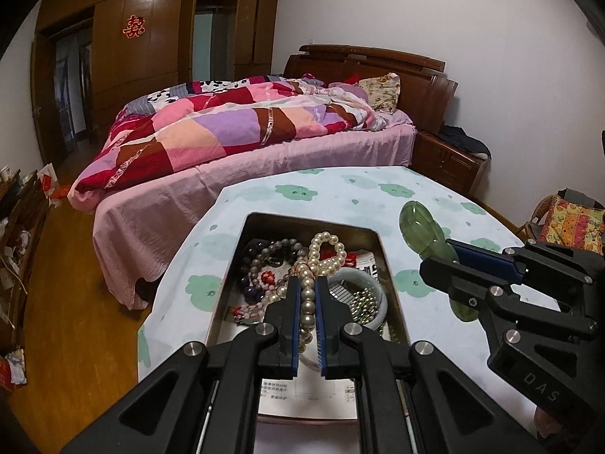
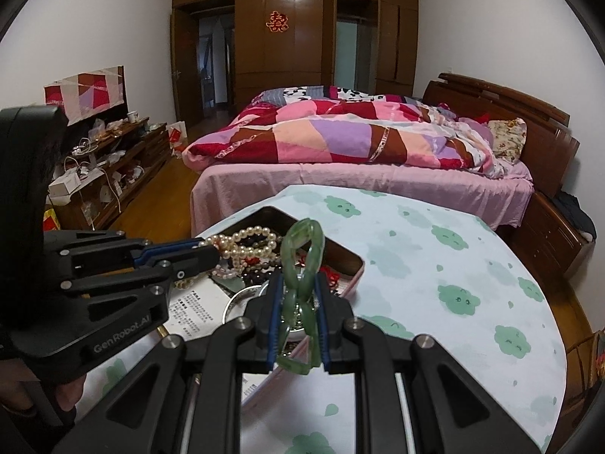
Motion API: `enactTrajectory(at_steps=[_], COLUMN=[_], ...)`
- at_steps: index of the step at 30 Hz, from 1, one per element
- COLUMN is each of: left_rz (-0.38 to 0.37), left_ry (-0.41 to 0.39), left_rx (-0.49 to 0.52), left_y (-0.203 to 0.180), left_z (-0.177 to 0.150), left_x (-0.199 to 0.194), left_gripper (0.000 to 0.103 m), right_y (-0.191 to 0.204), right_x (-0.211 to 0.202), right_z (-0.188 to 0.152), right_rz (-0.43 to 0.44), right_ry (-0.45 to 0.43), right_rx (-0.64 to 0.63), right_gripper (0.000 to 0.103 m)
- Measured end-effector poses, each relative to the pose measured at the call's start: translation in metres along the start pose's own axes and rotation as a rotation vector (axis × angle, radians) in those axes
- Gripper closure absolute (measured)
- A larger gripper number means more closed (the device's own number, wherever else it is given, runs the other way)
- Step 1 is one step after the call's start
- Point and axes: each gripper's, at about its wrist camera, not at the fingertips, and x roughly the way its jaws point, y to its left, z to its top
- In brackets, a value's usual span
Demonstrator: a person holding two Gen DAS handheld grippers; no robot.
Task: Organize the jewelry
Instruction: 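Carry the pearl necklace over the tin with the left gripper while the right gripper carries the green bracelet, then lower the pearls and green bracelet into the tin and open both grippers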
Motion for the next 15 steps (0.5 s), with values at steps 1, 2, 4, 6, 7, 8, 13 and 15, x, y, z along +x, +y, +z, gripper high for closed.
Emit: enactTrajectory(at_steps=[1, 2, 4, 6, 7, 8, 13, 15], left_rz=[0.001, 0.004, 0.004, 0.007, 0.008, 0.008, 0.010, 0.008], left_ry=[0.002, 0.002, 0.004, 0.003, 0.003, 0.004, 0.014, 0.019], left_rx=[-0.002, -0.002, -0.005, -0.007, -0.008, -0.010, -0.015, -0.018], left_y=[0.001, 0.002, 0.004, 0.005, 0.006, 0.007, 0.010, 0.011], left_z=[-0.001, -0.002, -0.003, -0.003, -0.004, -0.004, -0.008, -0.009], left_x=[0.000, 0.000, -0.001, -0.001, -0.001, -0.001, 0.002, 0.003], left_gripper=[0.097, 0.097, 0.097, 0.097, 0.097, 0.097, 0.097, 0.097], right_y=[0.002, 0.002, 0.005, 0.007, 0.009, 0.009, 0.013, 0.013], right_x=[0.001, 0.002, 0.005, 0.007, 0.008, 0.009, 0.014, 0.017], right_z=[0.000, 0.000, 0.000, 0.000, 0.000, -0.001, -0.002, -0.003], right_rz=[0.002, 0.003, 0.006, 0.007, 0.010, 0.010, 0.016, 0.018], right_ry=[0.002, 0.003, 0.009, 0.012, 0.016, 0.017, 0.029, 0.035], right_rx=[-0.004, -0.005, -0.013, -0.017, -0.018, -0.019, -0.024, -0.025], right_gripper=[0.084, 0.084, 0.084, 0.084, 0.084, 0.084, 0.084, 0.084])
